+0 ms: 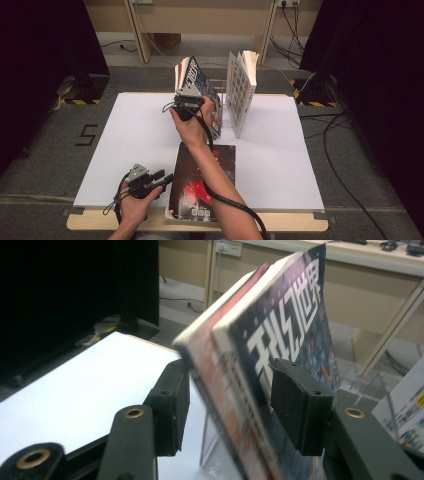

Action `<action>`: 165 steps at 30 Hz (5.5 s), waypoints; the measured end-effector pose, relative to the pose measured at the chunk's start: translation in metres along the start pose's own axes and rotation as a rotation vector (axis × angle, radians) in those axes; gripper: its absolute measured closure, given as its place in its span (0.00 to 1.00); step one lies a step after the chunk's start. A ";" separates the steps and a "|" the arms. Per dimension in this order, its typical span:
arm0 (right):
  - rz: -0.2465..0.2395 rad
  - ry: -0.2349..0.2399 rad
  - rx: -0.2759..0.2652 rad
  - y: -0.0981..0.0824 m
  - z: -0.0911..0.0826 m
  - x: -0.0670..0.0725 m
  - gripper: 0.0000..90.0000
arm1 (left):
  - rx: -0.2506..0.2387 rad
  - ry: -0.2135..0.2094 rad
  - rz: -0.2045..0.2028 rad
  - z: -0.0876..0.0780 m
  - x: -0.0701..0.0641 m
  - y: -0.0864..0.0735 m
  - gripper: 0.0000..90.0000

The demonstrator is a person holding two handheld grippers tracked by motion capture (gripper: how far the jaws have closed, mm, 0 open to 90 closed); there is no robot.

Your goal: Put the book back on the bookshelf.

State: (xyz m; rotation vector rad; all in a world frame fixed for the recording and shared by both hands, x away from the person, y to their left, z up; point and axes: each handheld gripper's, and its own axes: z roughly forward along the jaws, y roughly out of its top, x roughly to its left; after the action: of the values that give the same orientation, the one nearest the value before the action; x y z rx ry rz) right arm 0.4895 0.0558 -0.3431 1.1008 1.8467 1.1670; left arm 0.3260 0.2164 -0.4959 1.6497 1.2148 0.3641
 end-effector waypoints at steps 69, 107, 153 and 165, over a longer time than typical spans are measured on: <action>0.277 -0.185 0.128 0.037 -0.016 -0.112 0.86 | 0.002 -0.014 0.004 0.002 -0.001 -0.001 0.60; 0.262 -0.270 0.041 0.012 -0.028 -0.113 0.69 | -0.004 -0.027 0.013 0.003 -0.003 -0.002 0.60; 0.337 -0.108 0.060 -0.043 -0.087 -0.114 0.66 | 0.013 -0.013 0.014 0.003 -0.004 -0.002 0.60; 0.373 -0.061 0.168 -0.071 -0.090 -0.124 0.71 | 0.051 0.003 -0.004 0.010 -0.001 -0.002 0.58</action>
State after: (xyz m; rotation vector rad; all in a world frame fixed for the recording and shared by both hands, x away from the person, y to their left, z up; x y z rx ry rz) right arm 0.4416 -0.1054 -0.3625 1.6106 1.7641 1.1781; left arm 0.3313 0.2099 -0.5013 1.6907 1.2393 0.3353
